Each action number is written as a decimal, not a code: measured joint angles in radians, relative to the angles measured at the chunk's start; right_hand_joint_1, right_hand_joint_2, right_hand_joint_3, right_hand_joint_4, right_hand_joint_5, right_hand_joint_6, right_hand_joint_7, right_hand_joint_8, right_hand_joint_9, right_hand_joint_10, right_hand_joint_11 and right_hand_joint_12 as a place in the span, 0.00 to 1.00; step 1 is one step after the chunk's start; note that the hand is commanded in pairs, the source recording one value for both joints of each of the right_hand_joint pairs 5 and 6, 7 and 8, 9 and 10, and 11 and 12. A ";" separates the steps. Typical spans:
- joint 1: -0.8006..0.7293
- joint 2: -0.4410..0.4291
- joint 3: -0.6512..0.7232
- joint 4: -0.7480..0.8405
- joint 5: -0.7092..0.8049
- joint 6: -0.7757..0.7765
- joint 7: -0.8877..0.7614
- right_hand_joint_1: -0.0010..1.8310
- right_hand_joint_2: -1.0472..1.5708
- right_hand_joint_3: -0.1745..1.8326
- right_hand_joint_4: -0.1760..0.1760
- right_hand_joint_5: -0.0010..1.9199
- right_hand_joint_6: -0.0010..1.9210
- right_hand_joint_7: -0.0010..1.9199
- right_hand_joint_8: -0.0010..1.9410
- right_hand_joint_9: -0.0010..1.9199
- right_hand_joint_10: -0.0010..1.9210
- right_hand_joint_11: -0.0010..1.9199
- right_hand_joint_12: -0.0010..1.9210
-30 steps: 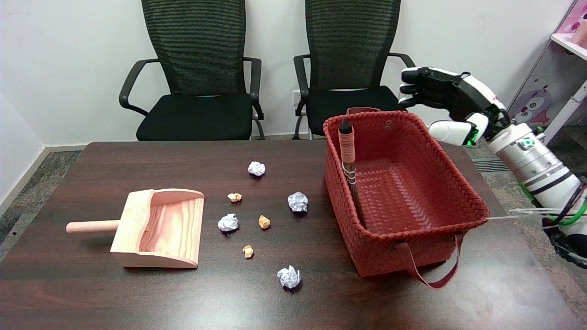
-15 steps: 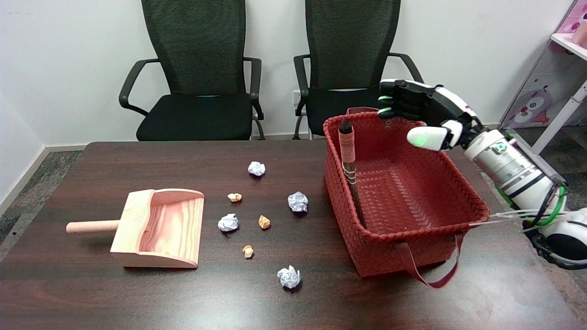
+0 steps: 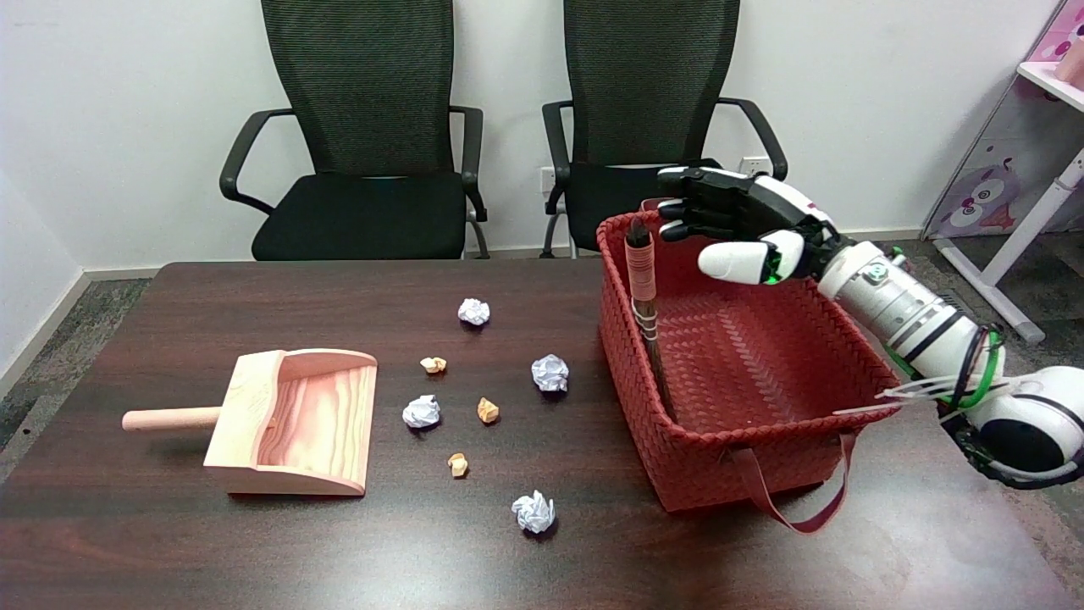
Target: Pick up the broom by its handle.
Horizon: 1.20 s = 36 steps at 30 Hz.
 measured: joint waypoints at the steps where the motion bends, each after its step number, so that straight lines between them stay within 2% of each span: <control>1: 0.004 -0.003 0.003 -0.005 -0.005 0.014 0.000 0.50 0.37 0.51 0.18 0.16 0.16 0.16 0.16 0.23 0.23 0.30 0.30; 12: 0.113 -0.036 -0.051 -0.030 -0.054 0.115 0.000 0.51 0.38 0.50 0.05 0.17 0.17 0.17 0.16 0.24 0.24 0.32 0.32; 23: 0.254 -0.073 -0.179 -0.008 -0.077 0.140 -0.001 0.51 0.37 0.54 0.06 0.17 0.17 0.17 0.17 0.24 0.24 0.30 0.30; 36: 0.333 -0.125 -0.263 0.042 -0.086 0.121 0.000 0.52 0.38 0.54 0.10 0.17 0.17 0.17 0.17 0.24 0.24 0.31 0.30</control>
